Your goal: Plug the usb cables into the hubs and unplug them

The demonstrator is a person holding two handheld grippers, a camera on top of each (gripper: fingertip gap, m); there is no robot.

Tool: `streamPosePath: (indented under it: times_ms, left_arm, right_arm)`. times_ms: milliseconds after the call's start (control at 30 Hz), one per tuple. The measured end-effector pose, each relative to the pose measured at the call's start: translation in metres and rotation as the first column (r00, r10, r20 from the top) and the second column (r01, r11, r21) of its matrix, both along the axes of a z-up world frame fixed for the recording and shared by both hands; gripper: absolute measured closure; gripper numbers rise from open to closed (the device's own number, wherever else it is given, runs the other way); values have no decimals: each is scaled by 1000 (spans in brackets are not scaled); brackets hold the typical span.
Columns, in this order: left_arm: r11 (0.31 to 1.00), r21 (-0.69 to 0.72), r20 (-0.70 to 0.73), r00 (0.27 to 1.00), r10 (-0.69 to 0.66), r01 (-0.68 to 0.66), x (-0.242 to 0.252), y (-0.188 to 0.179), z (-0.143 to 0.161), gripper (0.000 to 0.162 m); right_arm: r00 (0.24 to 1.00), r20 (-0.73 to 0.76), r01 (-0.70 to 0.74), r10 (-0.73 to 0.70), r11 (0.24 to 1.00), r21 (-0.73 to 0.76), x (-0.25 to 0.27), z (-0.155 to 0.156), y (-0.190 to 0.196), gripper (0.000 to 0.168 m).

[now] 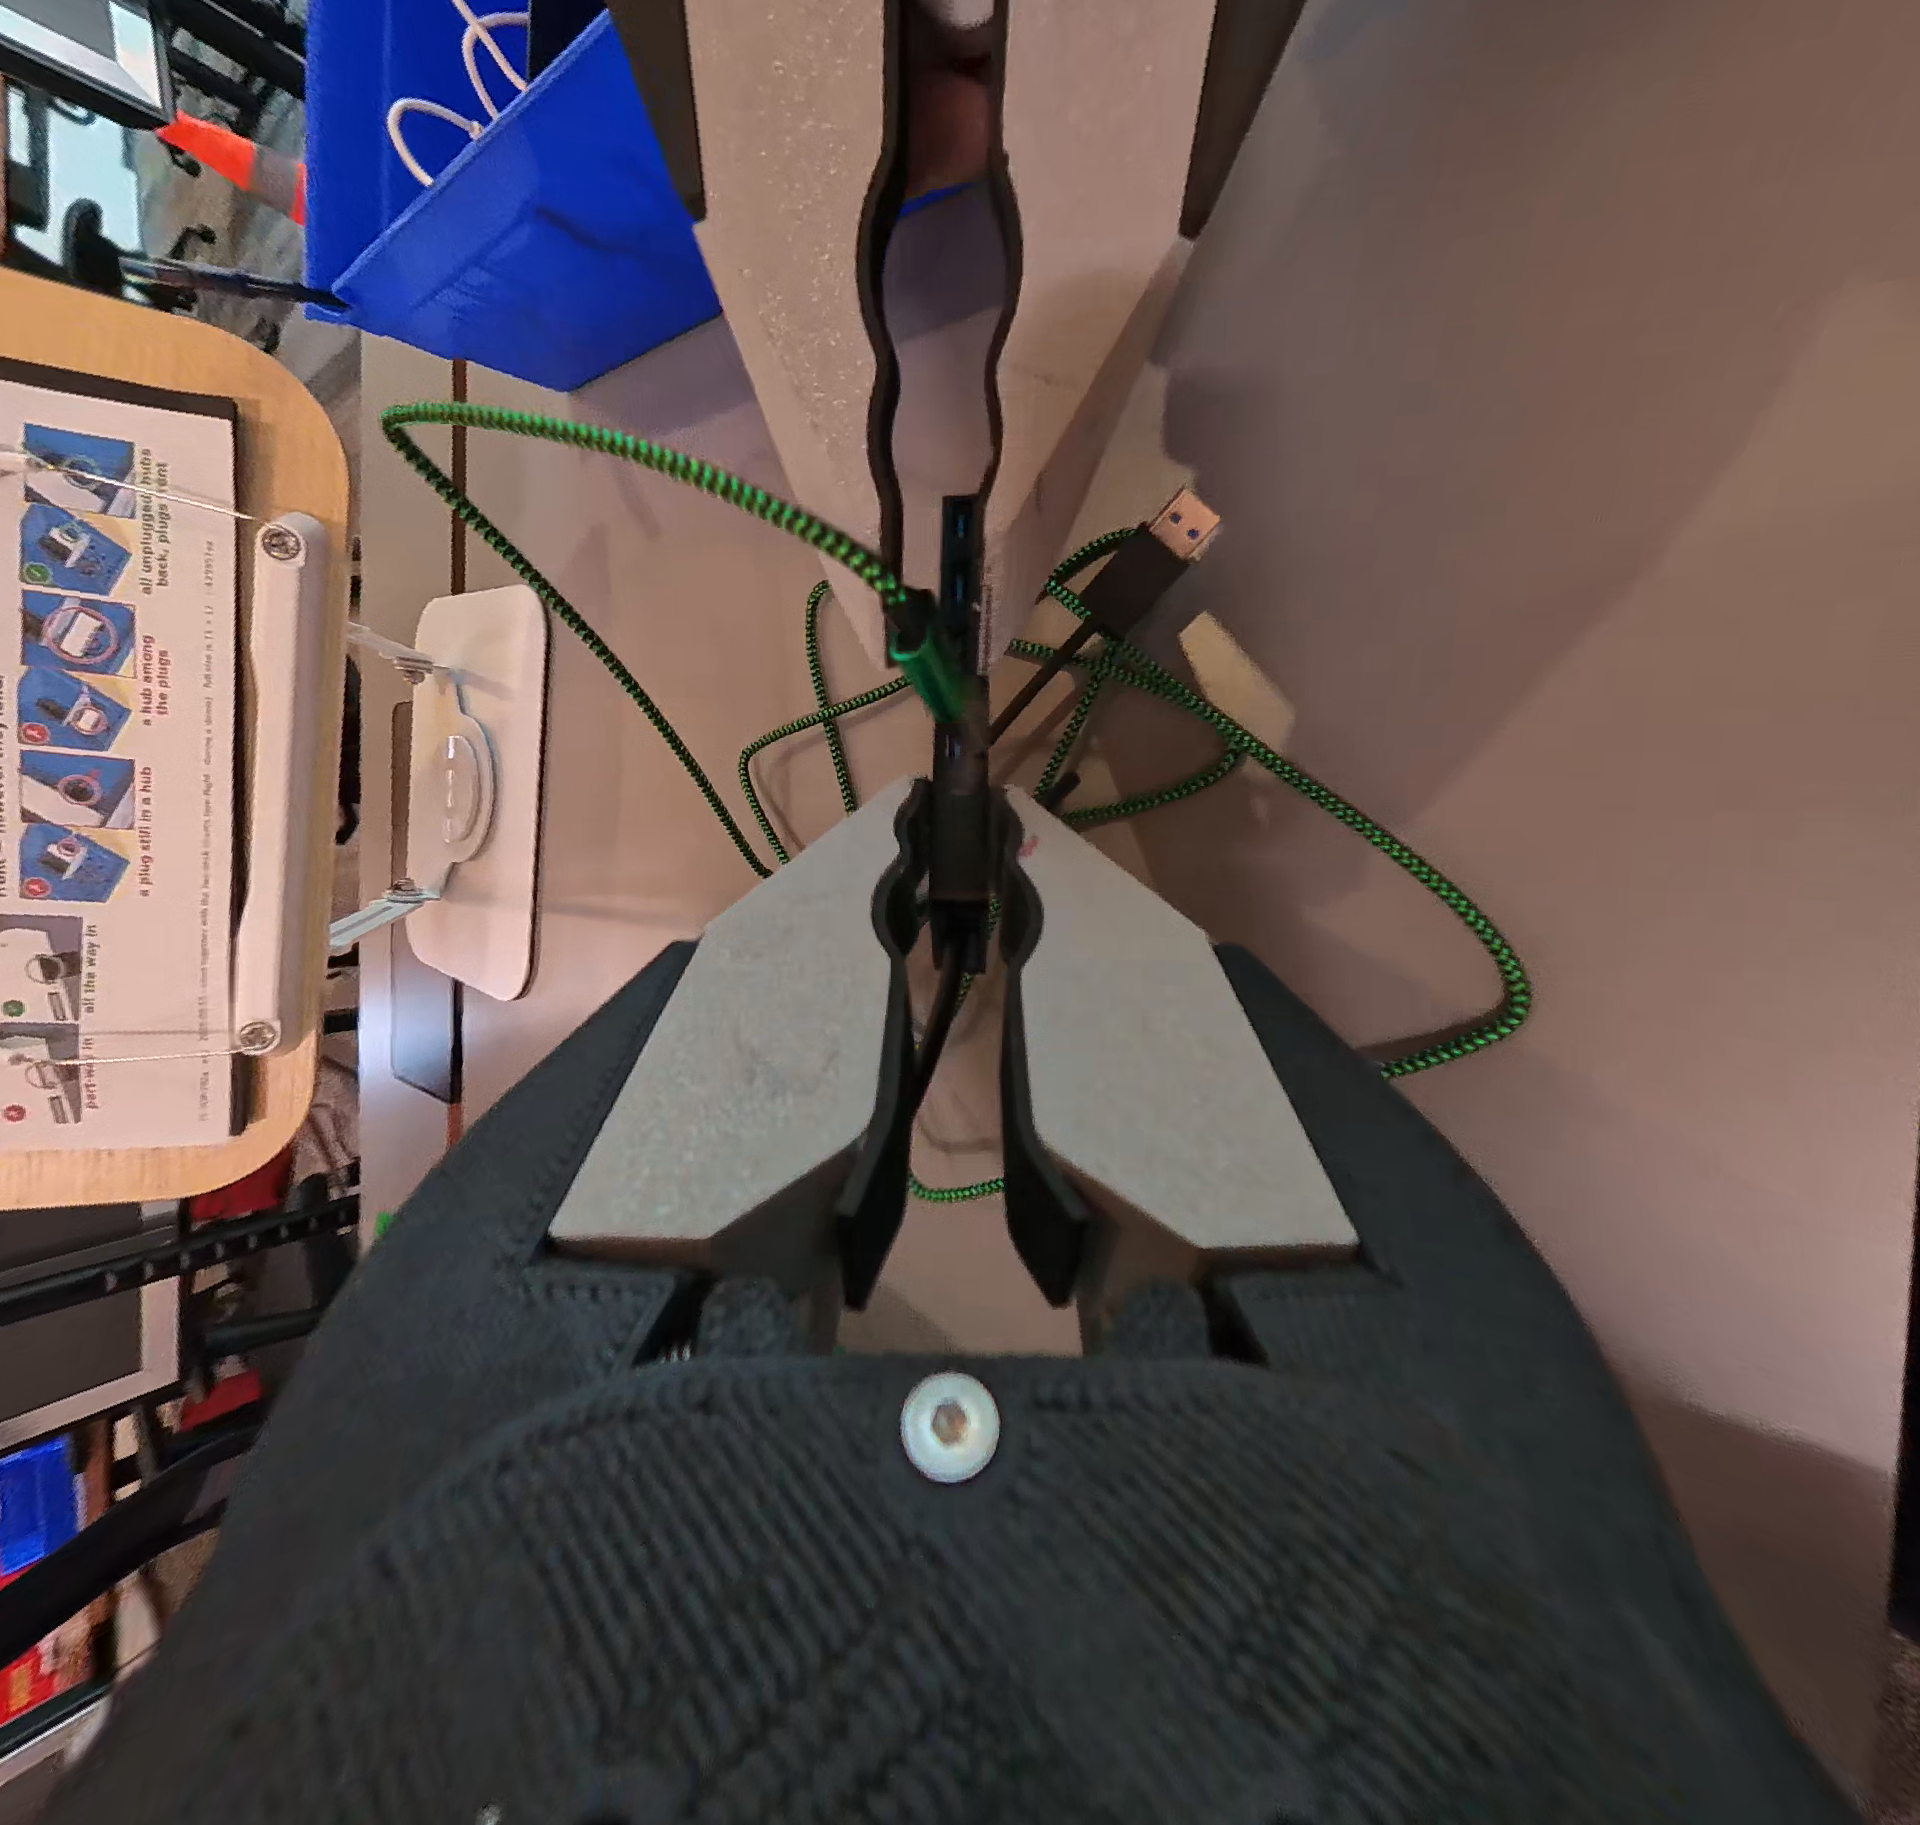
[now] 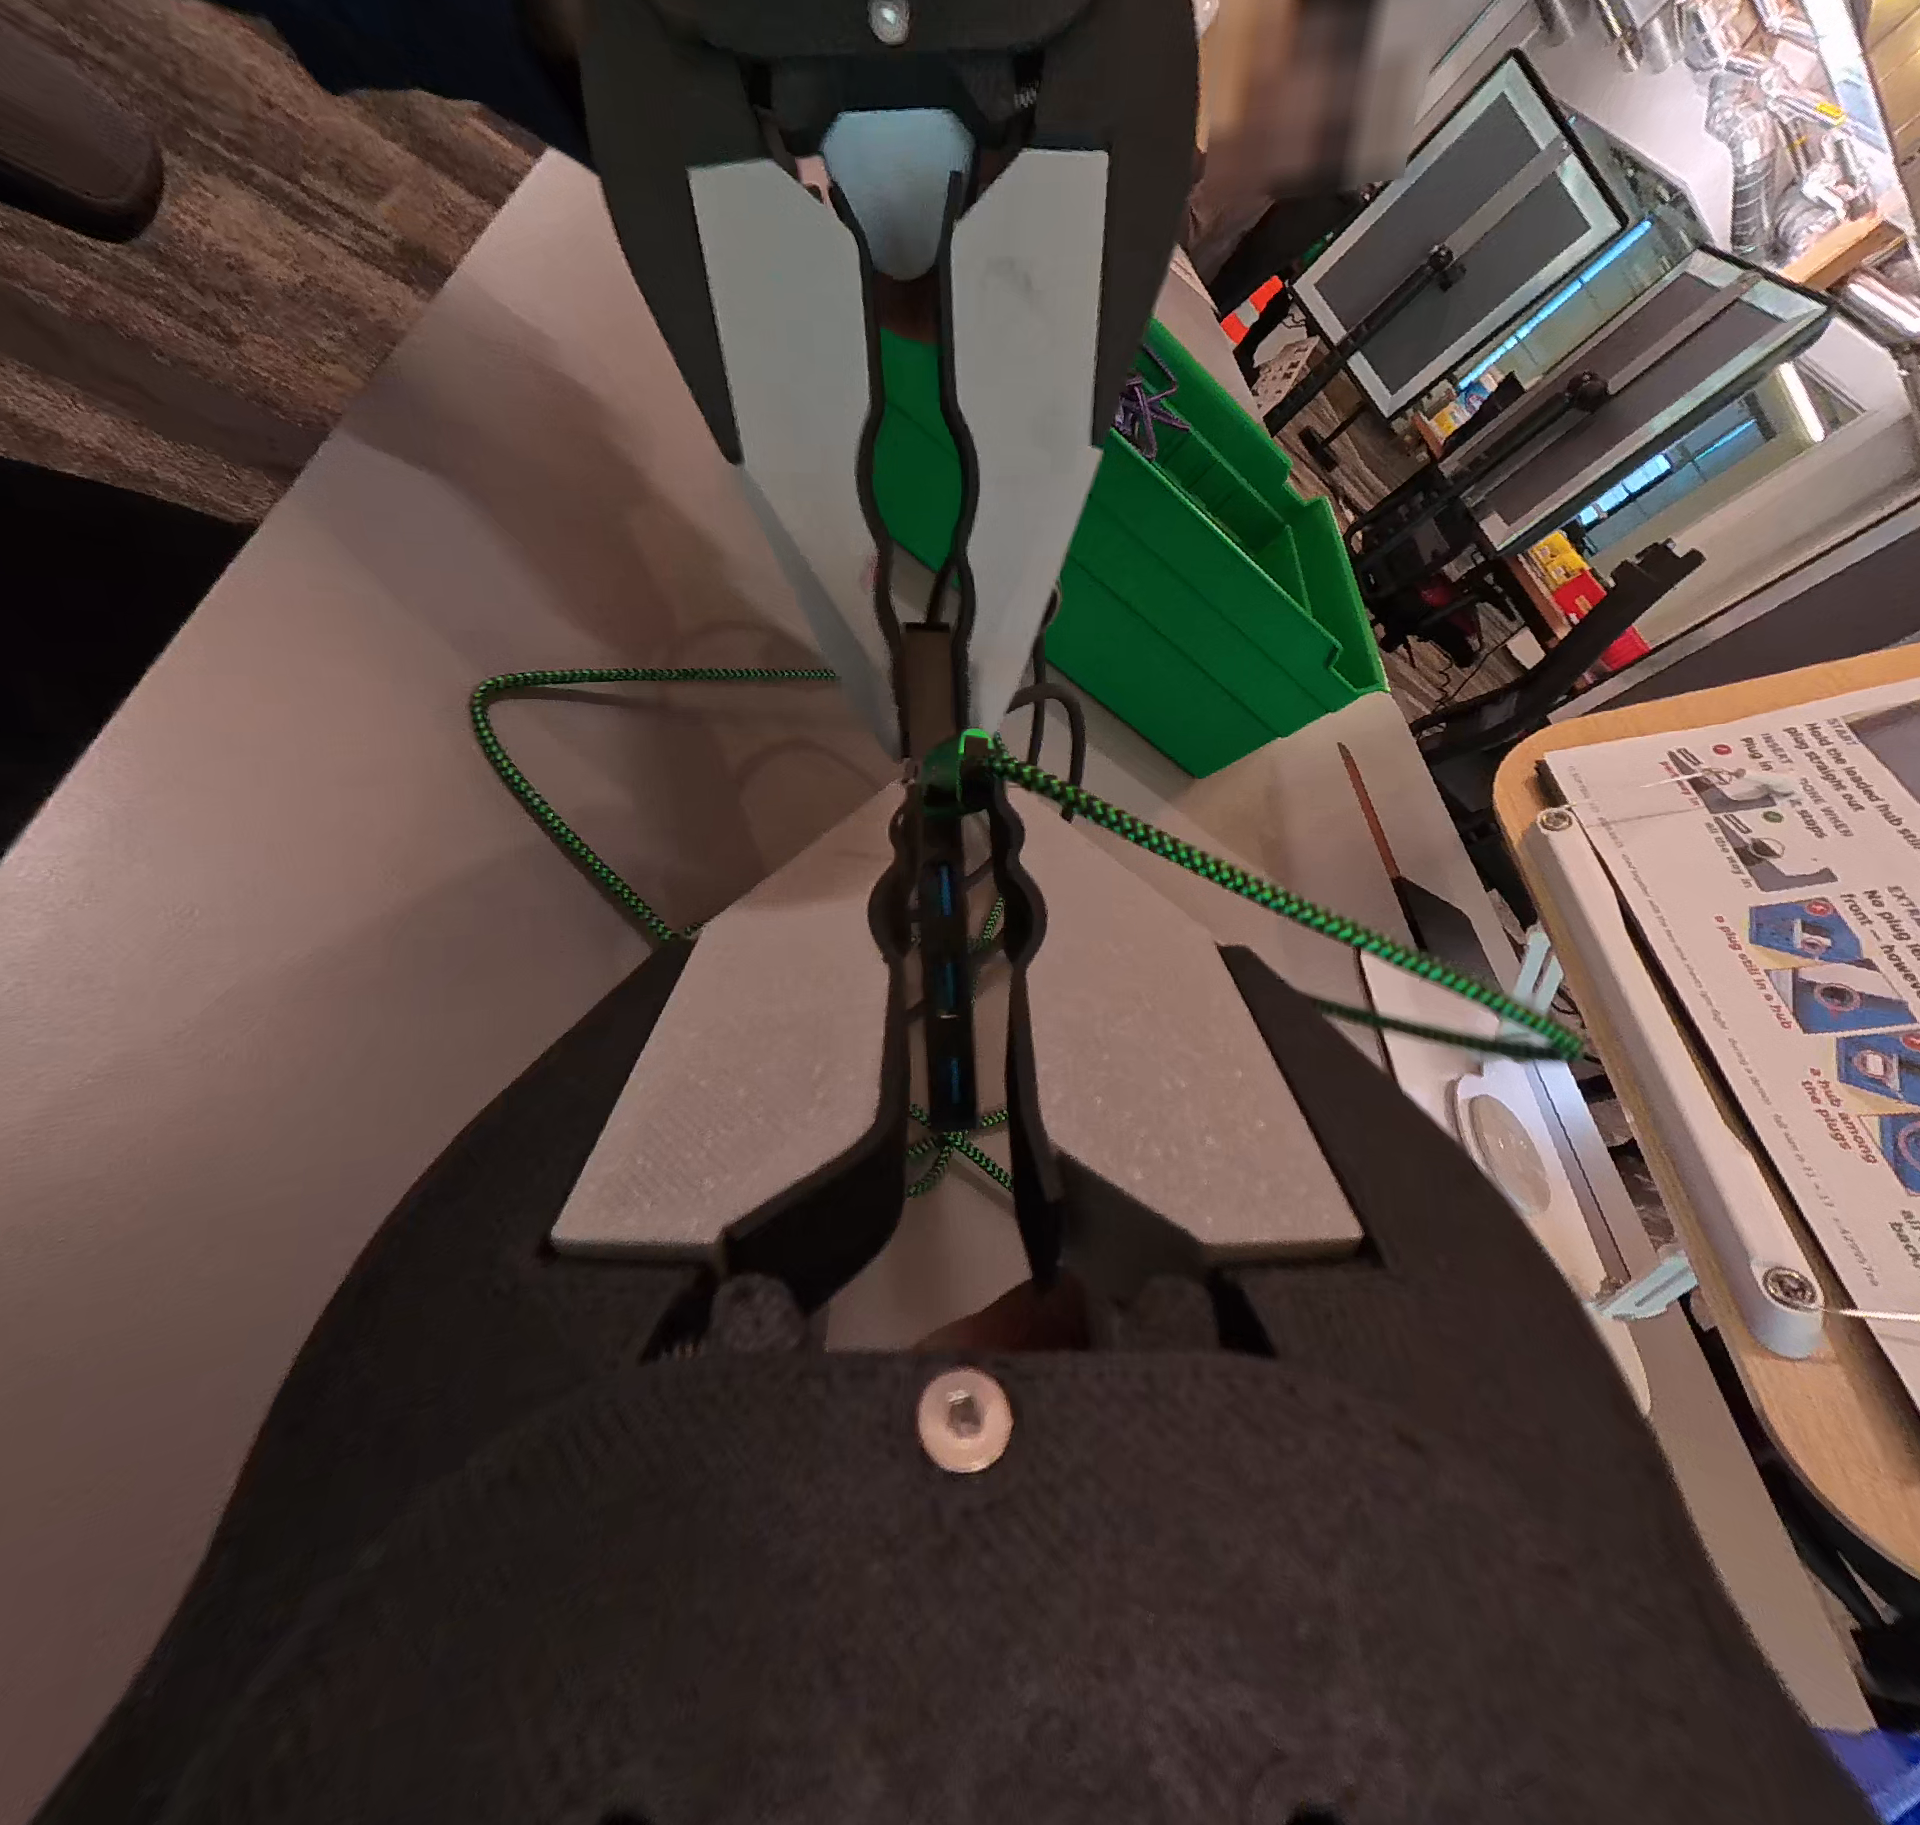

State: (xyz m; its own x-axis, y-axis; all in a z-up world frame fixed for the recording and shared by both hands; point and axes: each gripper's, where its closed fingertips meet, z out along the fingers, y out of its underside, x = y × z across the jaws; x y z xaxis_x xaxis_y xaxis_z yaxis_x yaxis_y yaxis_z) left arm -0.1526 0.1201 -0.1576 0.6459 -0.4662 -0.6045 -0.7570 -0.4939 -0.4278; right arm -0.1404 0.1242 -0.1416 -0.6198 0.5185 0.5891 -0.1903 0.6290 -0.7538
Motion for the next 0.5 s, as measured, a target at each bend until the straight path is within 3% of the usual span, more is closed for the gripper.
streamPosePath:
  times_ms: [267, 500]
  left_arm:
    - [1000, -9, -84, 996, 16, -17, -8, 0, 6, 155]
    - [999, -47, 81, 996, 31, -27, -8, -7, -6, 155]
  right_arm:
    - [997, -66, 32, -27, 997, 75, -3, 2, -2, 161]
    - [994, -96, 58, -48, 993, 99, -4, 6, 2, 162]
